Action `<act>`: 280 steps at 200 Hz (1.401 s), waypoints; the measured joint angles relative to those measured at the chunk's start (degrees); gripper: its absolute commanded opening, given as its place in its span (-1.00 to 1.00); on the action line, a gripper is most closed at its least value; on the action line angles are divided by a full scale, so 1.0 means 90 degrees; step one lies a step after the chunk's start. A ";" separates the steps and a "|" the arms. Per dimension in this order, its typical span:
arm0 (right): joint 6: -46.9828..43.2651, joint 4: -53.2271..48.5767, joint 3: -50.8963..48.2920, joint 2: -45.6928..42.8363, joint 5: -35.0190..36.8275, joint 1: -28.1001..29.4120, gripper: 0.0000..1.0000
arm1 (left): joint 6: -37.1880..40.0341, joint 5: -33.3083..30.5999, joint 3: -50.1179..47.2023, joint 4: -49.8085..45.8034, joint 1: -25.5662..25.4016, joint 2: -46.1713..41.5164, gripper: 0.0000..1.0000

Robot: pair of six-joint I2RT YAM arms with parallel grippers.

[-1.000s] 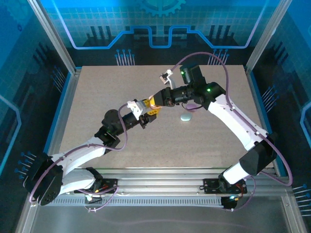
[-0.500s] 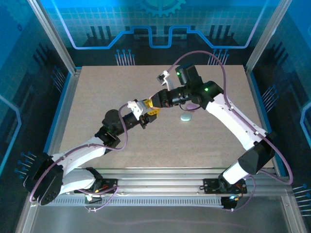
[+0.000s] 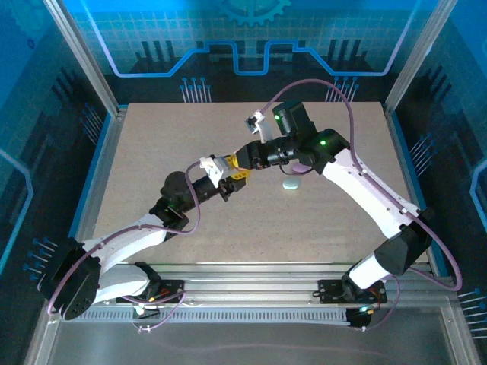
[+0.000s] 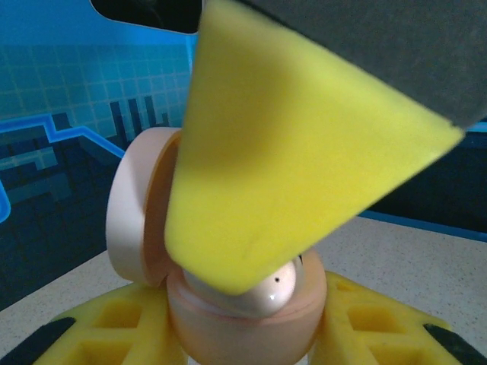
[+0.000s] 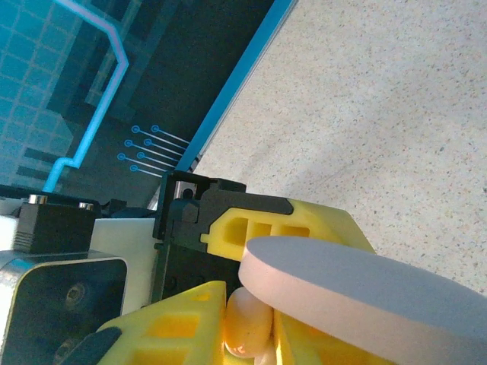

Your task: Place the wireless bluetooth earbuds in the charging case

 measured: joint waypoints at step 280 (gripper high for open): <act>-0.0347 -0.0542 0.0362 -0.0160 0.1001 0.0126 -0.42 | -0.0143 -0.0029 -0.0005 0.0318 -0.0007 0.0068 -0.39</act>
